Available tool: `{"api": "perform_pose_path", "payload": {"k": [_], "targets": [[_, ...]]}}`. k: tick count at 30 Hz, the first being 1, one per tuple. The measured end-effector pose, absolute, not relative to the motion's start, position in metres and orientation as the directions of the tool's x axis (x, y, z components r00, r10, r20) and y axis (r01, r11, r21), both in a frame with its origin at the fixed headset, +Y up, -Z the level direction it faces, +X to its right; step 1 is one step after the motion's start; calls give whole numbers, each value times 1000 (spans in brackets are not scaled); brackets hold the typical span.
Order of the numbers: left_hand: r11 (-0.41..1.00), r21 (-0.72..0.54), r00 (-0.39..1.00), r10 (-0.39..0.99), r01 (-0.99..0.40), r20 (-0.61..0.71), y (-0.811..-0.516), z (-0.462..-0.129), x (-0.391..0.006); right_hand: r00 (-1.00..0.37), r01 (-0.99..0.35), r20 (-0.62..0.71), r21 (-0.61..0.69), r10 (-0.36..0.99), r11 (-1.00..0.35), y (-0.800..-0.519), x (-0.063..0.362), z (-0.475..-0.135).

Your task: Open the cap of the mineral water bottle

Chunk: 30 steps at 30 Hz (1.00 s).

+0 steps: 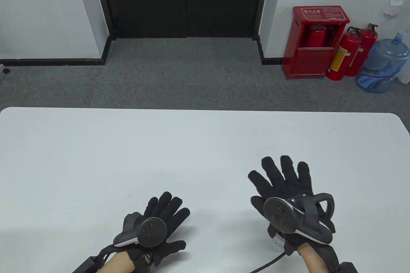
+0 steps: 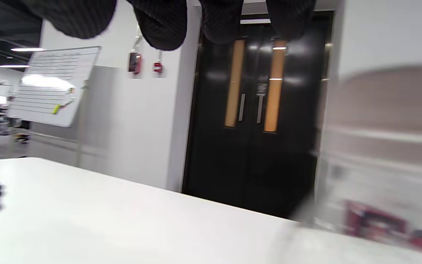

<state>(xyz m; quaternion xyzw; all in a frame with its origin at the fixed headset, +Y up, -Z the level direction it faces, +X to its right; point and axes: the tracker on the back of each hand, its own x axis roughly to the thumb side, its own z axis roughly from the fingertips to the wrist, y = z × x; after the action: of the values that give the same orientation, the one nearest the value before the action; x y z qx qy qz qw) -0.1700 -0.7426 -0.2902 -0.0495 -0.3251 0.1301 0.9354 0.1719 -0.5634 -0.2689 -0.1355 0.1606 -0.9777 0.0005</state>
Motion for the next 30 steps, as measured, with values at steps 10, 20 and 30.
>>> {"api": "perform_pose_path", "payload": {"k": [10,20,30], "targets": [[953,-219,754,301,-211,584,-747,-291,-170,-974,-184,177,-264,140,-947,-606,222,-288],[936,-267,749,345,-229,566,-754,-297,-170,-949,-194,303,-354,84,-915,-604,211,-286],[539,-511,334,833,-670,441,-712,-311,-139,-802,-353,585,-302,120,-886,-545,125,-294]]}}
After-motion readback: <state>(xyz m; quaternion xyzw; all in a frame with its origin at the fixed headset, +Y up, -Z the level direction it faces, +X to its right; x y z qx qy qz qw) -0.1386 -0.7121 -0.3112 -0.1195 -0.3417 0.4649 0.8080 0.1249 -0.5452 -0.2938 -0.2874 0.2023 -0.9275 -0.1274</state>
